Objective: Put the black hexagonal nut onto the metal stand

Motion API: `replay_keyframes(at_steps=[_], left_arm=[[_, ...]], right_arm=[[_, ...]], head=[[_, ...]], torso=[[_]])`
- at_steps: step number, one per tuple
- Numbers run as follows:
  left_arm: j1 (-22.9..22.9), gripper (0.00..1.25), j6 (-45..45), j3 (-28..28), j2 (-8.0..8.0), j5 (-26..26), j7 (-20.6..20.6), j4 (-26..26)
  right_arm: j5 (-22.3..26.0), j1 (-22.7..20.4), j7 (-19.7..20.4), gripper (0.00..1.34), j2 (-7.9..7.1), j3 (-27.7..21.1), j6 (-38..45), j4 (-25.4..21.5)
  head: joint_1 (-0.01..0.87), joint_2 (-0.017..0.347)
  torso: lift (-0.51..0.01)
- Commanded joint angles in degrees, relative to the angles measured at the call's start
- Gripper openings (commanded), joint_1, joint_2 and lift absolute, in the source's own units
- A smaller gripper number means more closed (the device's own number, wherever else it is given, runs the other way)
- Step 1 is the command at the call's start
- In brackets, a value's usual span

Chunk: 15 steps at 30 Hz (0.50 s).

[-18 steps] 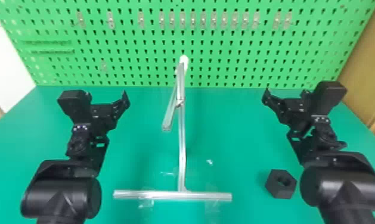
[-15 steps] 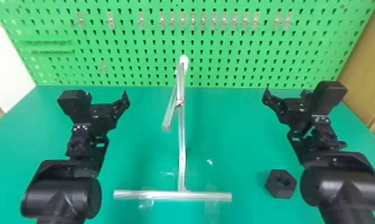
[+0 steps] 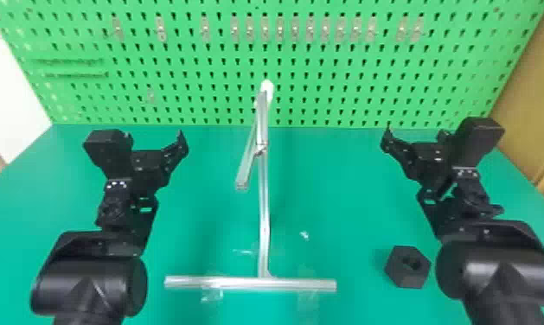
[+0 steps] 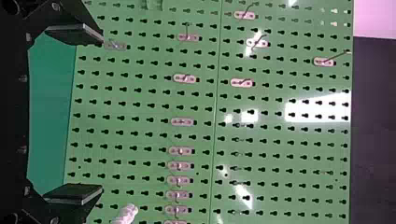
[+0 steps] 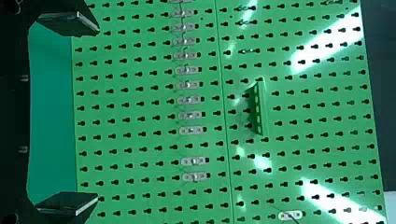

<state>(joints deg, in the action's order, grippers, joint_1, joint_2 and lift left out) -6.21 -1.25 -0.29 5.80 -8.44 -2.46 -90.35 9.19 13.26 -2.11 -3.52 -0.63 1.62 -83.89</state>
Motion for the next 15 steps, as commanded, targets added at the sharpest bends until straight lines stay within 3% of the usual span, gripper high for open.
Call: replay_keyframes(at_steps=[1,6,15], left_arm=[[-0.03,1.09,0.02,0.03,0.00,0.00,0.00,0.00],[-0.03,1.09,-0.07,0.03,0.00,-0.09,0.00,0.00],[-0.03,1.09,-0.07,0.03,0.00,-0.18,0.00,0.00]], right_arm=[[0.04,-0.07,0.00,1.28,-0.09,-0.16,1.19,-0.31],[-0.32,-0.25,0.00,1.28,-0.17,-0.52,4.18,-1.19],[-2.25,-0.25,-0.18,1.26,-1.14,-1.83,20.96,-4.09]], head=[[0.693,0.081],[0.693,0.081],[0.693,0.081]], torso=[[-0.001],[-0.001],[-0.001]])
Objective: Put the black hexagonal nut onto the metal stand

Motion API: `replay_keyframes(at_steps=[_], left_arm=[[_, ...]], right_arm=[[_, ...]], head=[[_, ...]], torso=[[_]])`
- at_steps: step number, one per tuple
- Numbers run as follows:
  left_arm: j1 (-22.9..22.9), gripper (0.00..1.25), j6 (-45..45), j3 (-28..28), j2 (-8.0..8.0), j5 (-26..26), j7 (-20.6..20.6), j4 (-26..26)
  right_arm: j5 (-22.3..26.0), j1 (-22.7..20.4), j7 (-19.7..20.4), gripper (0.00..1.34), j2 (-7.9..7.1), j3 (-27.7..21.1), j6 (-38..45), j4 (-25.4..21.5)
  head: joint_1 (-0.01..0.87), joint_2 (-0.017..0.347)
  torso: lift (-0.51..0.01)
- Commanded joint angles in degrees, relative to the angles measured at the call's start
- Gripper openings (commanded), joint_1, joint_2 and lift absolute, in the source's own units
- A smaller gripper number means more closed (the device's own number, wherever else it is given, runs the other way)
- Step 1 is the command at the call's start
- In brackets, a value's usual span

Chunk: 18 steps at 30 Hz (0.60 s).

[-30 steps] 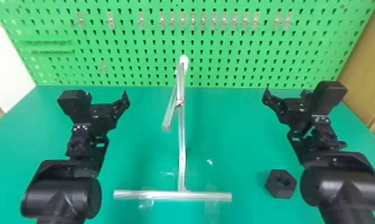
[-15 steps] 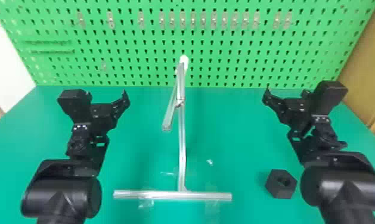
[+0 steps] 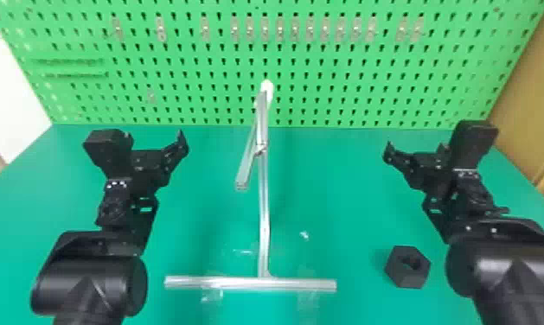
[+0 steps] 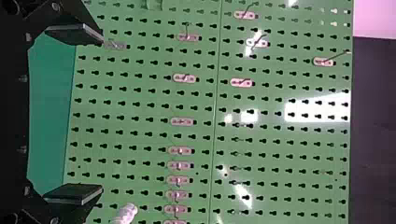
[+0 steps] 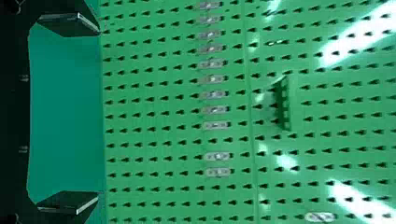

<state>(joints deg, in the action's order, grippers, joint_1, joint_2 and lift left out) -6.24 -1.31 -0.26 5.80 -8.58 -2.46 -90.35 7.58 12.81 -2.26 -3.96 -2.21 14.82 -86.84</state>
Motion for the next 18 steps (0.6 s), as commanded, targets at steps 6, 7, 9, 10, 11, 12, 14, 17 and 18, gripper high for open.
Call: replay_keyframes(at_steps=[6,7,9,10,11,12,14,17,18], left_arm=[[-0.09,1.09,-0.01,0.00,0.00,-0.03,0.00,0.00],[-0.09,1.09,-0.01,0.00,0.00,-0.03,0.00,0.00],[-0.09,1.09,0.08,0.08,0.00,0.06,0.00,0.00],[-0.09,1.09,-0.01,0.08,0.00,-0.03,0.00,0.00],[-0.09,1.09,0.08,0.08,0.00,0.06,0.00,0.00],[-0.09,1.09,-0.01,0.08,0.00,0.06,0.00,0.00],[-0.09,1.09,-0.01,0.08,0.00,0.06,0.00,0.00],[-0.09,1.09,-0.01,0.08,0.00,0.06,0.00,0.00],[-0.09,1.09,0.08,0.08,0.00,0.06,0.00,0.00]], right_arm=[[-1.25,0.98,-0.38,1.25,-2.02,-0.60,18.50,-1.40],[-1.51,1.25,-0.91,1.25,-2.29,-0.60,20.69,-1.49],[-2.48,1.77,-1.79,1.25,-2.55,-0.78,24.56,-1.40],[-3.44,2.21,-2.67,1.24,-2.64,-0.95,27.11,-1.40],[-4.50,2.48,-3.54,1.24,-2.64,-1.21,28.78,-1.40],[-5.47,2.83,-4.16,1.23,-2.64,-1.30,30.18,-1.40],[-7.14,3.01,-5.48,1.23,-2.55,-1.92,32.47,-1.22],[-8.98,3.09,-6.18,1.23,-2.37,-2.71,35.81,-1.14],[-9.68,3.18,-6.62,1.23,-2.37,-2.80,36.51,-1.14]], head=[[0.693,0.081],[0.693,0.081],[0.693,0.081],[0.693,0.081],[0.693,0.081],[0.693,0.081],[0.693,0.081],[0.693,0.081],[0.693,0.081]], torso=[[-0.001],[-0.001],[-0.001],[-0.001],[-0.001],[-0.001],[-0.001],[-0.001],[-0.001]])
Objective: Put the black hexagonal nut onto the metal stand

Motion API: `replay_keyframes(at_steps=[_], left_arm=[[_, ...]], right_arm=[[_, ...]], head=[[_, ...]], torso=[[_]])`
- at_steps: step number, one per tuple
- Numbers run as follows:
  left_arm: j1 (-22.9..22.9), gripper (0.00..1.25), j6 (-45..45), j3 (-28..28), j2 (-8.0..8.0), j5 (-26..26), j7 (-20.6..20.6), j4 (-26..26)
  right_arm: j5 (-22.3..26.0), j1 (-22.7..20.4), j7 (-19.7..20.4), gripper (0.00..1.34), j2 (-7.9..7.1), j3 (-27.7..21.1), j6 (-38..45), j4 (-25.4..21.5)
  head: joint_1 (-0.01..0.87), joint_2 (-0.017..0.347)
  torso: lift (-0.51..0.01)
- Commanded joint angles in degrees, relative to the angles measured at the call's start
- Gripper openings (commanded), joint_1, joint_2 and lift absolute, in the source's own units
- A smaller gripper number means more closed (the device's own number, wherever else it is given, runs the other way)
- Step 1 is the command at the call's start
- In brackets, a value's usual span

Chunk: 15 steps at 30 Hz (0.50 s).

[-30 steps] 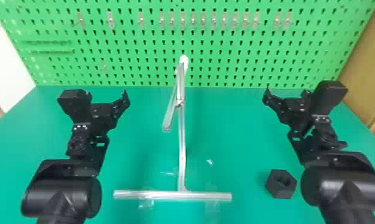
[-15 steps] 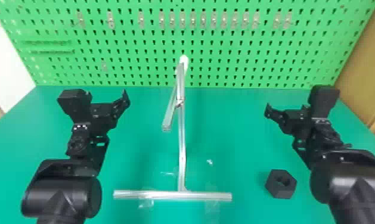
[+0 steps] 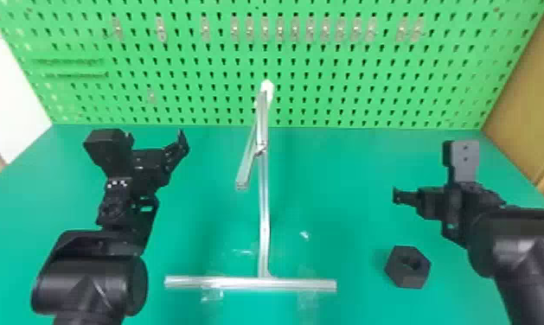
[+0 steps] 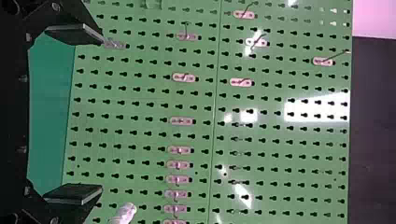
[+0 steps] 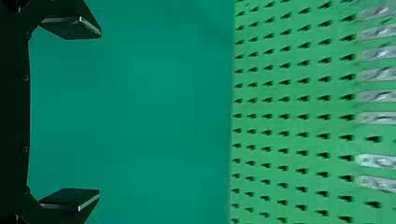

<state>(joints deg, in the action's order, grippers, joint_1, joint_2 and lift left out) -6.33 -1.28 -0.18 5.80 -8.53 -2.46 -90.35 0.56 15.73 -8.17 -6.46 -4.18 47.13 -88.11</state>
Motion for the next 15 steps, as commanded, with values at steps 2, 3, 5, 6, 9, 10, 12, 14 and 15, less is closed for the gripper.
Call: replay_keyframes(at_steps=[2,3,5,6,9,10,12,14,15], left_arm=[[0.01,1.09,0.05,0.00,0.00,0.00,0.00,0.00],[0.01,1.09,0.05,0.00,0.00,0.00,0.00,0.00],[0.01,1.09,-0.04,0.00,0.00,0.00,0.00,0.00],[0.01,1.10,0.05,0.00,0.00,0.00,0.00,0.00],[0.01,1.09,0.05,0.00,0.00,0.00,0.00,0.00],[0.09,1.10,-0.04,0.00,0.00,0.00,0.00,0.00],[0.09,1.09,-0.04,0.00,0.00,0.00,0.00,0.00],[0.09,1.09,0.05,0.00,0.00,0.00,0.00,0.00],[0.09,1.09,0.05,0.00,0.00,0.00,0.00,0.00]], right_arm=[[-3.46,0.27,-1.50,1.23,-0.13,-1.09,5.87,0.48],[-3.64,0.27,-1.85,1.23,-0.22,-1.18,6.74,0.57],[-4.52,0.27,-2.73,1.23,-0.57,-1.35,8.50,0.74],[-4.43,0.27,-2.73,1.23,-0.66,-1.44,9.38,0.83],[-6.45,0.36,-5.01,1.22,-0.83,-1.70,12.11,1.71],[-6.72,0.27,-5.37,1.22,-0.92,-1.70,12.46,2.06],[-6.89,0.18,-5.54,1.22,-0.83,-1.79,12.63,2.41],[-7.86,0.36,-6.33,1.22,-0.75,-1.70,13.42,2.94],[-8.30,0.36,-6.77,1.22,-0.75,-1.70,13.60,3.20]], head=[[0.693,0.081],[0.693,0.081],[0.693,0.081],[0.693,0.081],[0.693,0.081],[0.693,0.081],[0.693,0.081],[0.693,0.081],[0.693,0.081]], torso=[[-0.001],[-0.001],[-0.001],[-0.001],[-0.001],[-0.001],[-0.001],[-0.001],[-0.001]])
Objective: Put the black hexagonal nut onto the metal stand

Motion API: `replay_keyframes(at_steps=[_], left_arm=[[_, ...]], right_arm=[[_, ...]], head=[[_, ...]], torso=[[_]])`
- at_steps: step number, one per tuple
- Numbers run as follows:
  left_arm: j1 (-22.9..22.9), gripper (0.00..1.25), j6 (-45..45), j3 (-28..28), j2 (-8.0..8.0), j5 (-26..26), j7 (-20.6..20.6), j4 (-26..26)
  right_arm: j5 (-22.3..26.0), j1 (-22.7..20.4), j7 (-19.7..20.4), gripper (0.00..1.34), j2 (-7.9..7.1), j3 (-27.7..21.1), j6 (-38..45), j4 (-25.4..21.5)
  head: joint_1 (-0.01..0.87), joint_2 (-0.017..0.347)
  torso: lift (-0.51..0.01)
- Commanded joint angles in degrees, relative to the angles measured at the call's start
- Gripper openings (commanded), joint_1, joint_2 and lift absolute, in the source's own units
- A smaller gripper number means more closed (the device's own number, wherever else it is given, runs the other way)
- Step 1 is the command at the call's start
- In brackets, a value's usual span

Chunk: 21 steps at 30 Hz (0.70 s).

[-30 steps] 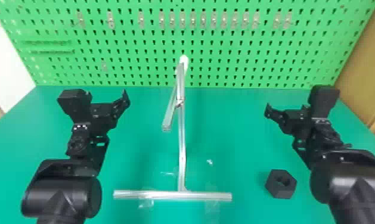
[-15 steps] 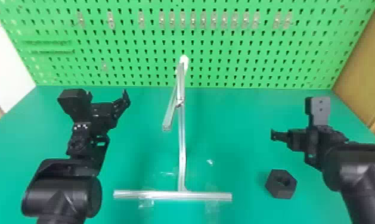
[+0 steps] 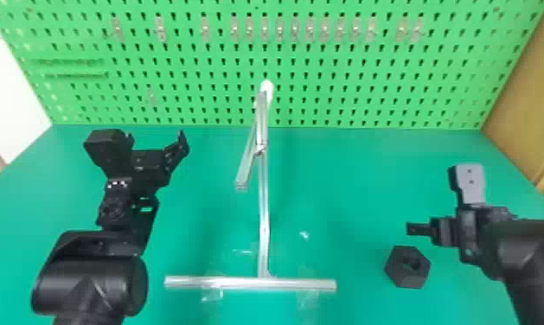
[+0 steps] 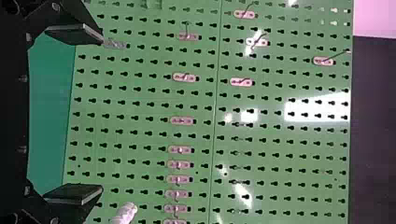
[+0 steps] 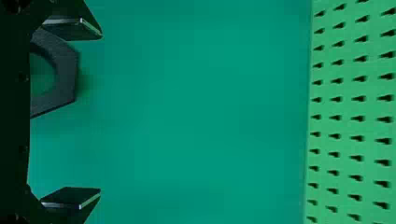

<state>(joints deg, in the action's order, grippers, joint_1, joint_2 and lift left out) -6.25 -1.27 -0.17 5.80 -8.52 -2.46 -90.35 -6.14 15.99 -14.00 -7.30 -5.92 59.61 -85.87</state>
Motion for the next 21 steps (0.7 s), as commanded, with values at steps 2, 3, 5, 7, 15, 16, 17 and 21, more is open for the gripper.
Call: replay_keyframes(at_steps=[2,3,5,7,15,16,17,21], left_arm=[[0.01,1.09,0.04,0.00,0.00,0.00,0.00,0.00],[0.01,1.09,0.04,0.09,0.00,0.09,0.00,0.00],[0.01,1.09,-0.04,0.00,0.00,0.00,0.00,0.00],[0.01,1.09,-0.04,0.00,0.00,0.00,0.00,0.00],[0.10,1.09,-0.04,0.00,0.00,0.00,0.00,0.00],[0.19,1.09,0.04,0.00,0.00,0.00,0.00,0.00],[0.19,1.09,-0.04,0.00,0.00,0.00,0.00,0.00],[0.19,1.09,-0.04,0.00,0.00,0.00,0.00,0.00]], right_arm=[[-2.12,0.18,-1.47,1.22,0.18,0.03,1.47,1.41],[-2.29,0.18,-1.55,1.22,0.18,0.12,1.47,1.67],[-2.56,0.18,-2.17,1.21,0.09,-0.23,1.30,2.73],[-2.47,0.18,-2.34,1.21,0.00,-0.58,1.21,3.52],[-2.91,0.18,-2.43,1.22,0.09,-0.93,1.21,5.10],[-2.91,0.18,-2.43,1.22,0.18,-1.02,1.03,5.36],[-2.91,0.10,-2.43,1.22,0.18,-1.02,0.68,5.54],[-2.56,0.10,-2.43,1.22,0.27,-1.20,-0.02,6.50]], head=[[0.693,0.081],[0.693,0.081],[0.693,0.081],[0.693,0.081],[0.693,0.081],[0.693,0.081],[0.693,0.081],[0.693,0.081]], torso=[[-0.001],[-0.001],[-0.001],[-0.001],[-0.001],[-0.001],[-0.001],[-0.001]])
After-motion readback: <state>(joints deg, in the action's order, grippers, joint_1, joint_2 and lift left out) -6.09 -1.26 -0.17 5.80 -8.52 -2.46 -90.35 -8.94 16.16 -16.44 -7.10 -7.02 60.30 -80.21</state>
